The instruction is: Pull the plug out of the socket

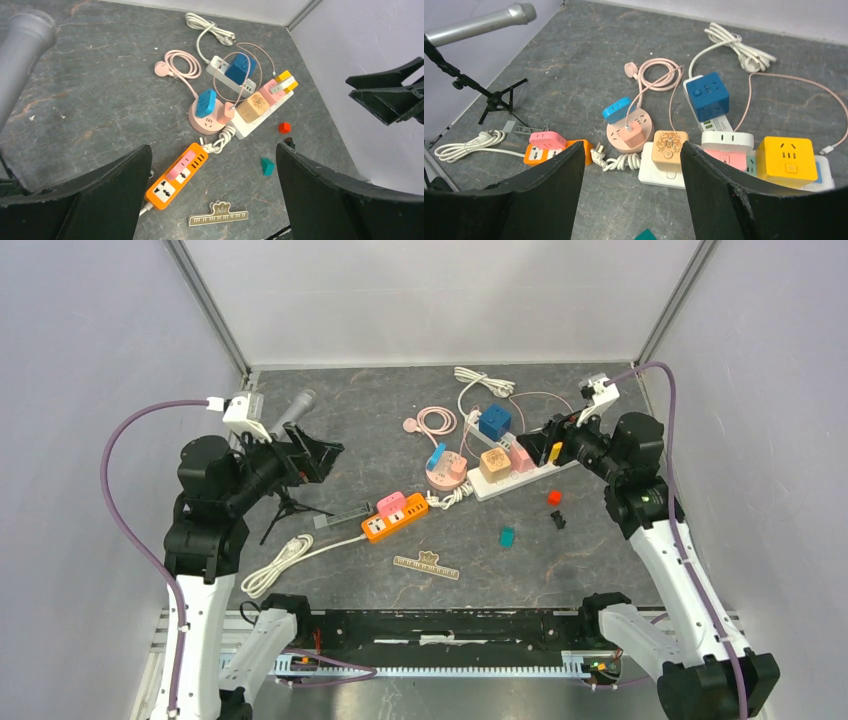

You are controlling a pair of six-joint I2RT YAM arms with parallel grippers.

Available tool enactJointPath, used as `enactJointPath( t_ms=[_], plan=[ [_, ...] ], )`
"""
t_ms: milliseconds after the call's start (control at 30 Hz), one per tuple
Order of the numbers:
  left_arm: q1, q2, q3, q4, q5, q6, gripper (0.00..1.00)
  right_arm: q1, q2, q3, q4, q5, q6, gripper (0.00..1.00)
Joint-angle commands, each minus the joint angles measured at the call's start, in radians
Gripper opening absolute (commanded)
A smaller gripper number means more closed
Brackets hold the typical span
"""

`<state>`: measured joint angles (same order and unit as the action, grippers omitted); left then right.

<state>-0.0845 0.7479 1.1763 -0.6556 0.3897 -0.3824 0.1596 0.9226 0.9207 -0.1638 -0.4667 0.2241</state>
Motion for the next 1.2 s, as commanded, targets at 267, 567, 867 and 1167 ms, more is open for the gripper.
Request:
enactJointPath(
  t_ms=[267, 567, 867, 1167],
  plan=[
    [0.007, -0.010, -0.061, 0.090, -0.034, -0.241, 1.00, -0.003, 0.066, -0.135, 0.191, -0.092, 0.175, 0.69],
    [-0.007, -0.028, -0.169, 0.189, 0.094, -0.156, 1.00, 0.129, 0.088, -0.186, 0.254, 0.016, 0.250, 0.73],
    [-0.046, -0.005, -0.250, 0.208, 0.174, -0.092, 1.00, 0.448, 0.222, -0.176, 0.325, 0.293, 0.109, 0.78],
    [-0.058, -0.004, -0.338, 0.154, -0.013, -0.121, 1.00, 0.668, 0.485, -0.060, 0.441, 0.250, -0.361, 0.83]
  ],
)
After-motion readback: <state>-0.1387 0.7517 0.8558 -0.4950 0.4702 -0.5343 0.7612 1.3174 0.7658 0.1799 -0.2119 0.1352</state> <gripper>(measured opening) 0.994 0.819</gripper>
